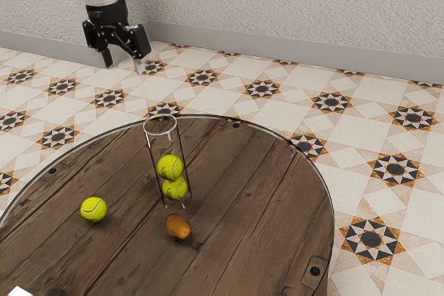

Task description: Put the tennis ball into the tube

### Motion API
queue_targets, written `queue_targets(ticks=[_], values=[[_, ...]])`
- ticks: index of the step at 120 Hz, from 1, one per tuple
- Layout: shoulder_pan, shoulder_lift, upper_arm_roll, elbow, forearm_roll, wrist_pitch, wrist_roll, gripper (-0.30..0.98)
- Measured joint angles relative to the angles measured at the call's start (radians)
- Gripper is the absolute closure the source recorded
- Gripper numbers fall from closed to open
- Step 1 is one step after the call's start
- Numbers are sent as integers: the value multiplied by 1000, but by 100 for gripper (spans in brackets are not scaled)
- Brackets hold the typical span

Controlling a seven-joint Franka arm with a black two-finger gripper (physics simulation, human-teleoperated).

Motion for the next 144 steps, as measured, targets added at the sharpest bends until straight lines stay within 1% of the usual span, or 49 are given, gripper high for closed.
queue_targets(ticks=[21, 25, 33, 46, 59, 68, 81, 97, 116, 125, 144], values=[[0, -5, -1, -5, 1, -4, 8, 0], [1, -22, -1, -29, 1, -4, 9, 0], [1, -106, -1, -124, 3, 3, 12, 0], [6, -225, -1, -357, 5, 62, 15, 0], [32, -265, -1, -561, 3, 182, 16, 0], [65, -266, 1, -639, 3, 266, 16, 0], [94, -264, 6, -722, 3, 351, 18, 0], [134, -245, 7, -811, 3, 494, 71, 0], [192, -225, 6, -926, -29, 645, 145, 0], [214, -210, 6, -951, -34, 699, 176, 0], [252, -119, 5, -947, -35, 792, 231, 0]])
